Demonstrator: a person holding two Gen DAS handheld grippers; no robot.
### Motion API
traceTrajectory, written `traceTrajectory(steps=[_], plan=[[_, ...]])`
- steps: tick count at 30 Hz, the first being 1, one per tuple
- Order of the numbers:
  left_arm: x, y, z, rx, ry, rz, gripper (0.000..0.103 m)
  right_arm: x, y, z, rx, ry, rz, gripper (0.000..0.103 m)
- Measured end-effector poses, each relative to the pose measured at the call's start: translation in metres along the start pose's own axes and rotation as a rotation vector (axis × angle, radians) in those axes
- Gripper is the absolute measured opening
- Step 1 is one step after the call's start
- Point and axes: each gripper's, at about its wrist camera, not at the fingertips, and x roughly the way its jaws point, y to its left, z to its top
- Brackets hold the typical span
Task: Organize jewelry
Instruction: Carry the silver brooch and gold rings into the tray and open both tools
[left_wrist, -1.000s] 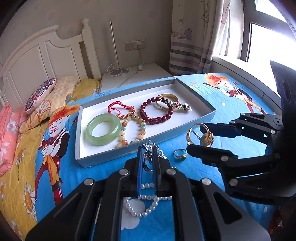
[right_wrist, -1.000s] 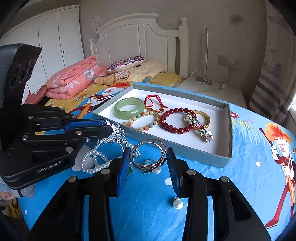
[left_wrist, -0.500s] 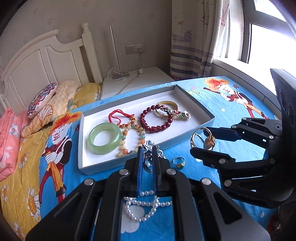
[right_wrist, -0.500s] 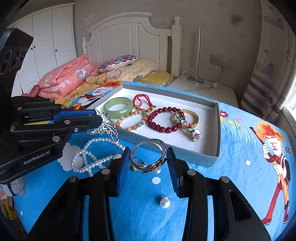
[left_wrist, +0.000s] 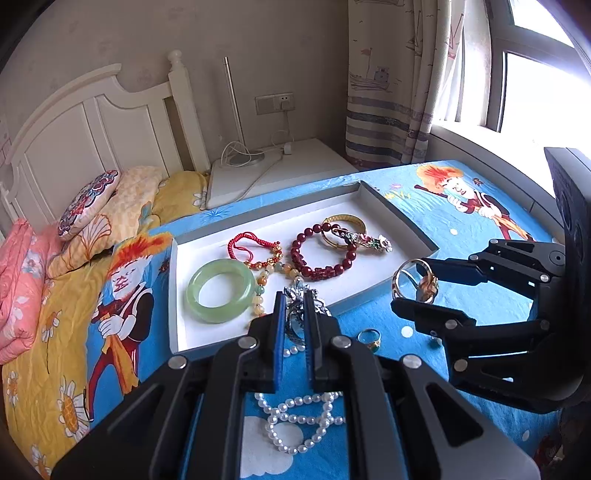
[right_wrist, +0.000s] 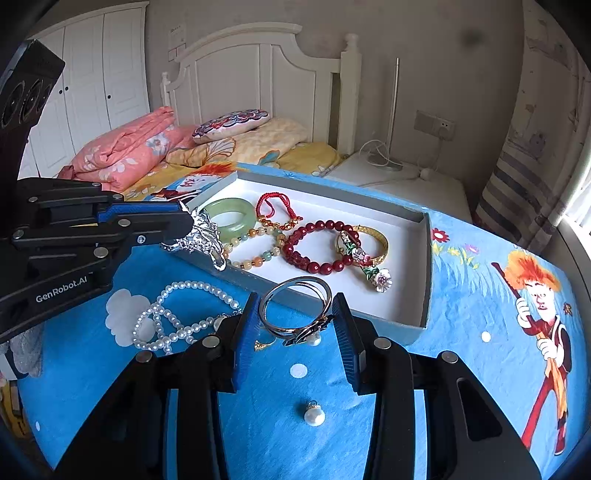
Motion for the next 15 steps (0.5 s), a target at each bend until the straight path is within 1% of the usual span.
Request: traceTrajectory(steps=[8,11,13,15], plan=[[0.011,0.008,0.008,0.004,0.000,0.020,0.009,0.008,-0.005,0.012,-0.016,-0.005,-0.015,0.039],[0.020,0.012,0.014,0.015,-0.005,0.065,0.009,0.014,-0.013,0.019,-0.007,-0.015,-0.012,0.039],[0.029,0.014,0.018,0.033,-0.007,0.103,0.009,0.020,-0.025,0.025,0.022,-0.023,0.019,0.039],[0.039,0.016,0.021,0.053,-0.003,0.140,0.009,0.026,-0.039,0.031,0.053,-0.023,0.030,0.039]])
